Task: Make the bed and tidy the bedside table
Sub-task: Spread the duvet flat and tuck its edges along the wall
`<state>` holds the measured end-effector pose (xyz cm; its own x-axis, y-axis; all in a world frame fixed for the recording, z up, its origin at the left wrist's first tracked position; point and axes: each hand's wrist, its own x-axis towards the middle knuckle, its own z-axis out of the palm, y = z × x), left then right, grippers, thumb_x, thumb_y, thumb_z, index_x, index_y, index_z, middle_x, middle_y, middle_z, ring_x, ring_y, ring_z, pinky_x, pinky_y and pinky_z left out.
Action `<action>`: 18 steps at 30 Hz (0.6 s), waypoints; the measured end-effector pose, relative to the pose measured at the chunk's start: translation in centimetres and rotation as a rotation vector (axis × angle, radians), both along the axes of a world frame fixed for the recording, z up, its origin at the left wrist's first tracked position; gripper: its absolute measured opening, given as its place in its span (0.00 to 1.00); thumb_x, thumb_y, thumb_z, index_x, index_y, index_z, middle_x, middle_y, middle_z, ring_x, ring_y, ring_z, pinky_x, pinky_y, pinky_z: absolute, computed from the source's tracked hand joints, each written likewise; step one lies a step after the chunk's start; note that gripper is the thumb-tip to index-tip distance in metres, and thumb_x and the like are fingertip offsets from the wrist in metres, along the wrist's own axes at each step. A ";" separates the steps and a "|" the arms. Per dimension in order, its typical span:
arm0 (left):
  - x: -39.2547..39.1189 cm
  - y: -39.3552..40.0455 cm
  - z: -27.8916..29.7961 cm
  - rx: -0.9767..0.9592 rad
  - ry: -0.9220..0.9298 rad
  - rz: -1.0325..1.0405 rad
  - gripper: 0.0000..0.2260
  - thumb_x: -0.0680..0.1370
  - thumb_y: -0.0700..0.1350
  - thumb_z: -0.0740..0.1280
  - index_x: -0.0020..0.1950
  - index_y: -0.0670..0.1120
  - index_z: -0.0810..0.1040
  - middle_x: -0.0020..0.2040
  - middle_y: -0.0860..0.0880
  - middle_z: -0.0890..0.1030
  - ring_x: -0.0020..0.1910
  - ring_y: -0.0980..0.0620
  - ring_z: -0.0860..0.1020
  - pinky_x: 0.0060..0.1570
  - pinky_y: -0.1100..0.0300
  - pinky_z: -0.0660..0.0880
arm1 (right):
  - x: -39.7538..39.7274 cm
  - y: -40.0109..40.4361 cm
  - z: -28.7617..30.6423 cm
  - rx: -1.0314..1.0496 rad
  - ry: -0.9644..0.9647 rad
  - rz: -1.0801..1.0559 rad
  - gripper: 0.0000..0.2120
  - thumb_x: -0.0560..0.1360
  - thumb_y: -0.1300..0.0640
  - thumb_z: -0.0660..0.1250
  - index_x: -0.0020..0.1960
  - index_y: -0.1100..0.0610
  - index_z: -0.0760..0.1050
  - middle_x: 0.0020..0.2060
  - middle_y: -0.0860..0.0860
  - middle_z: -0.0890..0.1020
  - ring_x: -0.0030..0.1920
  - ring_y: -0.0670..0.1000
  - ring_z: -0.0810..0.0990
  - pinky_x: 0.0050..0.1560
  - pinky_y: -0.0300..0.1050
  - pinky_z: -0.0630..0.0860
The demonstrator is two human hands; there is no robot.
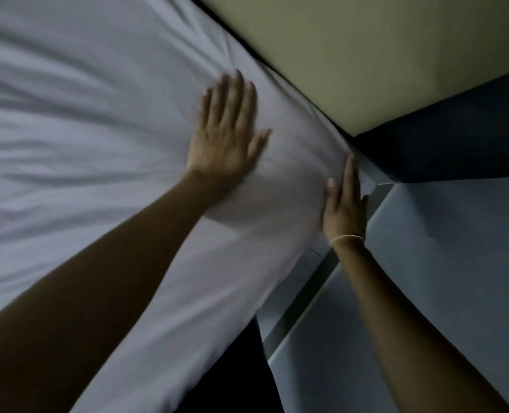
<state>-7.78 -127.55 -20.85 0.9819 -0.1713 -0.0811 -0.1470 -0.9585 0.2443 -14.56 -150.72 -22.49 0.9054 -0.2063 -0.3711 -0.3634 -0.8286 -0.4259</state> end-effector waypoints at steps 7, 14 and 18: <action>-8.0 -4.8 -0.4 -0.009 0.061 -0.248 0.30 0.81 0.60 0.45 0.78 0.43 0.48 0.78 0.41 0.50 0.77 0.43 0.47 0.75 0.45 0.45 | 1.0 -2.4 2.3 0.020 -0.118 -0.003 0.24 0.83 0.46 0.48 0.77 0.50 0.56 0.78 0.52 0.52 0.77 0.54 0.52 0.74 0.62 0.55; -19.2 -5.3 0.3 -0.038 0.139 -0.744 0.27 0.81 0.57 0.45 0.76 0.45 0.58 0.77 0.41 0.56 0.76 0.42 0.51 0.74 0.45 0.45 | 2.0 2.2 4.1 0.094 -0.423 0.172 0.19 0.82 0.55 0.56 0.71 0.61 0.68 0.73 0.59 0.66 0.74 0.56 0.63 0.71 0.36 0.59; -21.0 -2.8 2.2 -0.183 0.076 -0.794 0.23 0.81 0.53 0.51 0.75 0.45 0.62 0.76 0.43 0.60 0.76 0.44 0.56 0.74 0.47 0.49 | 3.1 5.2 3.8 0.103 -0.489 0.392 0.20 0.82 0.53 0.56 0.72 0.59 0.68 0.72 0.60 0.67 0.73 0.58 0.64 0.72 0.51 0.64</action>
<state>-28.80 -130.38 -18.62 0.5551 -0.8305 -0.0457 -0.7423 -0.5194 0.4233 -11.47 -145.49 -18.64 0.9763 0.1897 0.1045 0.2156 -0.8067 -0.5502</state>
